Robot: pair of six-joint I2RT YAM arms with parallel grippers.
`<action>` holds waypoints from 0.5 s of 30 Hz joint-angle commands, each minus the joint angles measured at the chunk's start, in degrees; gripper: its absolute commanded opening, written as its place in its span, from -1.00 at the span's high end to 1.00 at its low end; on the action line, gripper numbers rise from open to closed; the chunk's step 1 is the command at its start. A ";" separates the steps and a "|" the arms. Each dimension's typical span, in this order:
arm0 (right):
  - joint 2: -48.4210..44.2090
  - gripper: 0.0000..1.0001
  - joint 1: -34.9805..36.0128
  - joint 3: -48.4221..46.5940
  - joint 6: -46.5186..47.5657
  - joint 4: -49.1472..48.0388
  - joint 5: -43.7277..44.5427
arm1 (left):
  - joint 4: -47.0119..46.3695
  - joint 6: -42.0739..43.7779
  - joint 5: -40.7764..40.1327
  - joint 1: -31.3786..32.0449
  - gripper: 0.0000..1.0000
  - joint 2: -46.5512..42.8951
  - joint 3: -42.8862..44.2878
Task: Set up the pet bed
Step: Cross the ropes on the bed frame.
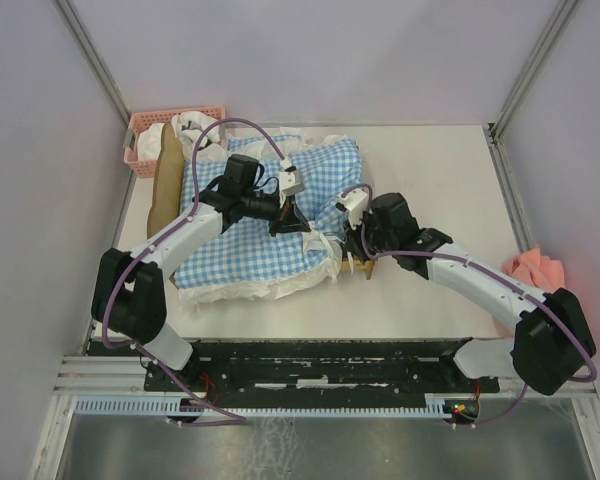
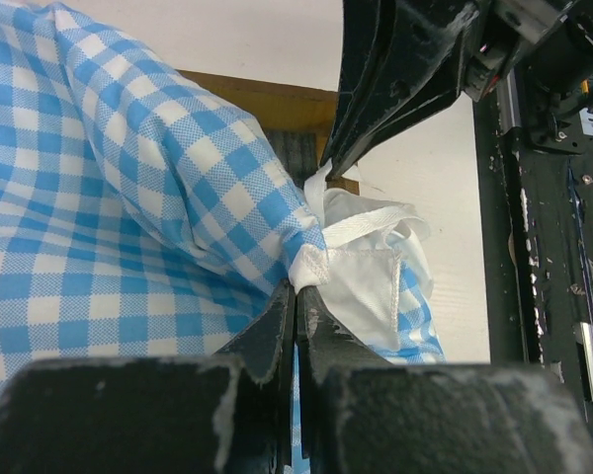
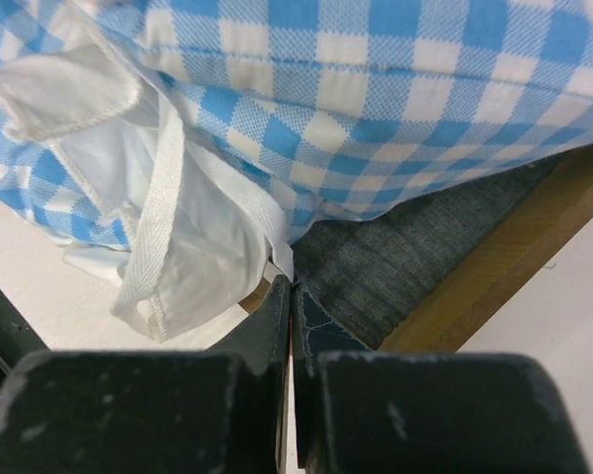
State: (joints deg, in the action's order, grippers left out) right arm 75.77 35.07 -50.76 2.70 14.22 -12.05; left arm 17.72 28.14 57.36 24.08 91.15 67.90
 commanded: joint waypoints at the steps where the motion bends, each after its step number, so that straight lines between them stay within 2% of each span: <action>1: -4.87 0.97 -0.25 0.41 1.91 -5.34 -0.84 | 2.05 2.38 1.52 -0.65 0.95 0.07 2.68; 7: -5.79 0.96 -0.23 4.42 0.87 -14.63 -0.71 | 2.30 2.49 1.72 -0.99 0.95 0.04 2.77; 15: -3.35 0.96 -0.24 5.58 -1.38 -21.69 -0.55 | 3.78 3.69 1.77 -1.27 0.95 0.11 3.32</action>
State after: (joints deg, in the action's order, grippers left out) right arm 71.77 35.07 -45.39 2.61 0.16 -12.43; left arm 19.22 28.51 57.47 23.46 91.24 68.77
